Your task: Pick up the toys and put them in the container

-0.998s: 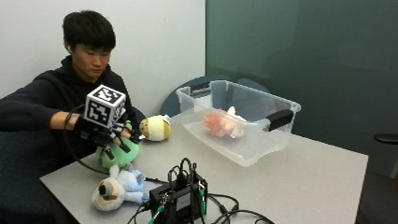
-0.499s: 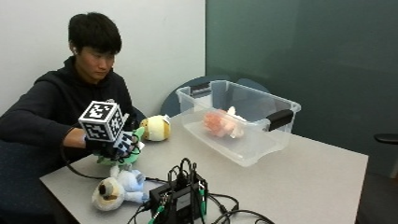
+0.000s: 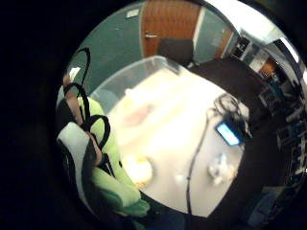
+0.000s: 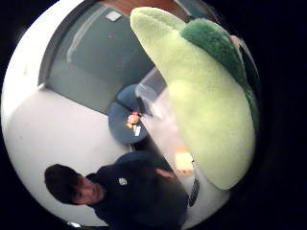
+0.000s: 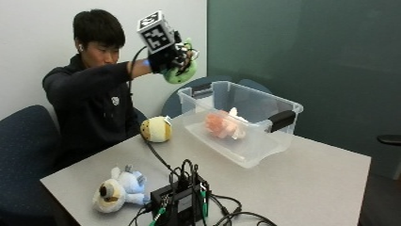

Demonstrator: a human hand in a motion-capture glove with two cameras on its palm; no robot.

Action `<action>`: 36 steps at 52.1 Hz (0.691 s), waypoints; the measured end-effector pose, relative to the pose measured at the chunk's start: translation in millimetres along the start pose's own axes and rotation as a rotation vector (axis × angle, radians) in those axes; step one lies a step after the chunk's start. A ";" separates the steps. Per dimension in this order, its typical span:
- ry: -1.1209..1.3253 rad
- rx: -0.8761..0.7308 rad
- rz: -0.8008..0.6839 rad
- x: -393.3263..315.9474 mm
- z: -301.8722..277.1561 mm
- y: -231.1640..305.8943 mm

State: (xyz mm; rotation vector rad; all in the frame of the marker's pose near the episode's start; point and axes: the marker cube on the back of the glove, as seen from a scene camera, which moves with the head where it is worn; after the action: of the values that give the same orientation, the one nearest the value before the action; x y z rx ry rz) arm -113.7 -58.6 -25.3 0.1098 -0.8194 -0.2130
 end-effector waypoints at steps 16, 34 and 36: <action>0.046 -0.573 -0.108 -95.8 149.2 -27.7; 0.272 -0.103 0.222 38.5 -1.6 19.5; 0.327 -0.082 0.267 56.8 -14.7 32.5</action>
State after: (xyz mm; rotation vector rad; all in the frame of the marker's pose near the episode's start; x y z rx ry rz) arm -60.5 -39.8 11.0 -0.0425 -0.4921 0.0249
